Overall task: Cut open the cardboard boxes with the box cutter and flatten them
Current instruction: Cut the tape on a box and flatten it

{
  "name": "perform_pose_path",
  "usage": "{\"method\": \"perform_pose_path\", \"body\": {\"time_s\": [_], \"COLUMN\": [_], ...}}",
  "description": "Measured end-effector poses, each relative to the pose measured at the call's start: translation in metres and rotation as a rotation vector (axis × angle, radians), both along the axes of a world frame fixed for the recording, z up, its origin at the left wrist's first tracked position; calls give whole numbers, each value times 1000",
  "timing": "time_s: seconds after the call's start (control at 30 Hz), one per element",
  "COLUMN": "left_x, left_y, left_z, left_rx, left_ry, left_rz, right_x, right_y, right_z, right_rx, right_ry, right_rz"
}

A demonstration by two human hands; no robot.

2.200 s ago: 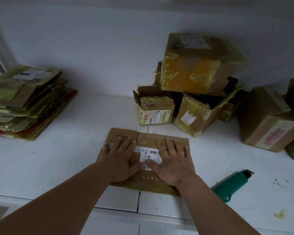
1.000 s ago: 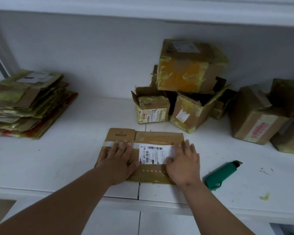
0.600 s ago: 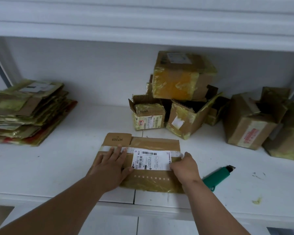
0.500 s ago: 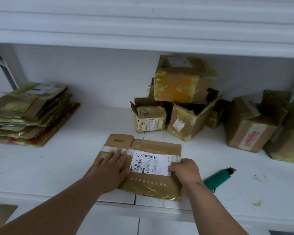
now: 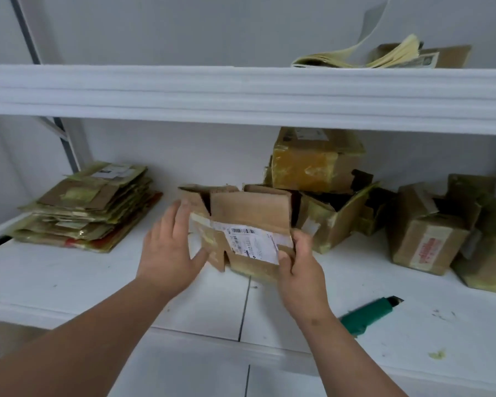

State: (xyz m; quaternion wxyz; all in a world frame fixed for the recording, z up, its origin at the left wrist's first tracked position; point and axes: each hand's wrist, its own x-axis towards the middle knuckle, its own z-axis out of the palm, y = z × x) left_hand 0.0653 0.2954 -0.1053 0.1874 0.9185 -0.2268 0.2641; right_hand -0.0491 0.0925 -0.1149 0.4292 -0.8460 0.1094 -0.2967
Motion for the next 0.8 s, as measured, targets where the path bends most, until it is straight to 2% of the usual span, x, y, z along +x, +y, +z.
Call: {"method": "perform_pose_path", "body": {"time_s": [0.1,0.17,0.27,0.43,0.5,0.6,0.7,0.8], "left_x": [-8,-15,-23,-15,-19,-25,-24,-23], "left_y": [8,13,19,21,18,15,9,3], "left_z": [15,20,15,-35,-52,-65,-63,-62], "left_rx": [-131,-169,-122,344,468,564,605,634], "left_ry": [-177,-178,35,599,741,730,639,653], "left_rz": [-87,-162,-237,-220,-229,-180,-128,-94], "right_x": [-3,-5,-12,-22,-25,-25,-15,-8], "right_y": [5,5,6,4,-1,0,4,4], "right_z": [-7,-21,-42,-60,-57,-56,-62,-73], "right_rx": [-461,-601,-619,-691,-673,-625,-657,-694], "right_ry": [-94,-76,74,341,428,466,441,508], "right_rz": [48,110,201,276,292,267,232,261]}}
